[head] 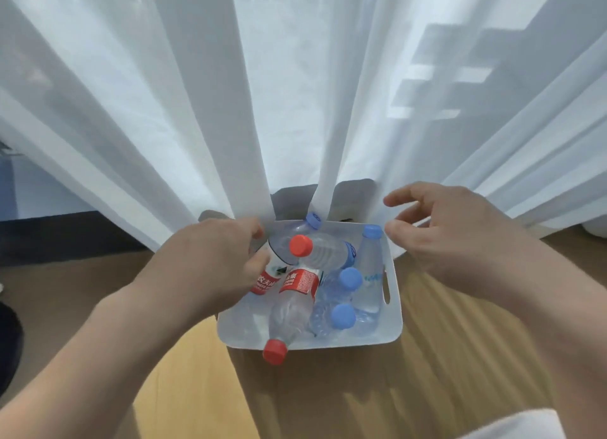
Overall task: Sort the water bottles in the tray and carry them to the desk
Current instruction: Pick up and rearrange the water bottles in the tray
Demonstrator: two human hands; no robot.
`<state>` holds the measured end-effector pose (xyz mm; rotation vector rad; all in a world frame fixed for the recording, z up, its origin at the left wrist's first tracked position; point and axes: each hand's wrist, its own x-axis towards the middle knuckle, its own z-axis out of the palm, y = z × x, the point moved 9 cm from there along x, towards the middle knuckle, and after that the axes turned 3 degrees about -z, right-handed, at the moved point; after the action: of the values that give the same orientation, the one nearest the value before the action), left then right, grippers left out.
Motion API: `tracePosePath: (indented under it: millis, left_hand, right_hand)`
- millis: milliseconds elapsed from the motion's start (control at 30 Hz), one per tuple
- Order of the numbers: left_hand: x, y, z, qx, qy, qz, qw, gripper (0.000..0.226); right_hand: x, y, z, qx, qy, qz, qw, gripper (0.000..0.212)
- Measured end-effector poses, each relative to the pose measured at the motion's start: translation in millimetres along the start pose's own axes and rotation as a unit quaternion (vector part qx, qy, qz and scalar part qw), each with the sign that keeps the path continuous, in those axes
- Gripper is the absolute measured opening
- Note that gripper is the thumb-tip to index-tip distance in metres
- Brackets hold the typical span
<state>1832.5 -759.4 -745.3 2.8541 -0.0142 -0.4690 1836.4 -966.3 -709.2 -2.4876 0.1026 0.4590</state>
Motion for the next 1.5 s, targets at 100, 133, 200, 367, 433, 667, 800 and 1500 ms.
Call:
tracePosePath:
  millis: [100,133,200,367,433,667,800,1500]
  left_hand:
    - [-19.8,2.3,-8.9,-0.014,0.035,0.006,0.999,0.034]
    - [-23.7,3.0,-8.4,0.008,0.042,0.014,0.999,0.035]
    - [-26.7,4.4,-4.1,0.039,0.047,0.024,0.998,0.034]
    - [-35.9,18.9,-1.6,0.052,0.040,0.043,0.997,0.034]
    - [-41.2,20.8,6.8,0.045,0.027,0.048,0.997,0.033]
    - [-30.3,-10.1,95.7,0.089,-0.127,-0.051,0.987,0.034]
    - [-37.6,-7.3,163.7,-0.069,-0.276,-0.127,0.950,0.038]
    - [-33.3,-29.6,187.4,-0.319,-0.310,-0.296,0.845,0.017]
  right_hand:
    - [-8.7,-2.2,20.2,-0.053,-0.070,-0.001,0.996,0.033]
    - [-10.9,-2.6,26.0,-0.072,-0.087,-0.007,0.994,0.034]
    - [-12.1,-2.5,29.9,-0.092,-0.093,-0.022,0.991,0.035]
    - [-19.2,-6.3,23.0,-0.080,-0.086,-0.046,0.992,0.034]
    - [-20.3,-4.4,23.2,-0.078,-0.098,-0.037,0.991,0.032]
    - [-14.7,-13.4,30.4,0.005,-0.080,-0.045,0.996,0.031]
    - [-14.5,-17.8,40.0,-0.057,-0.091,-0.063,0.992,0.042]
    - [-5.6,5.5,34.8,-0.068,-0.141,-0.099,0.983,0.047]
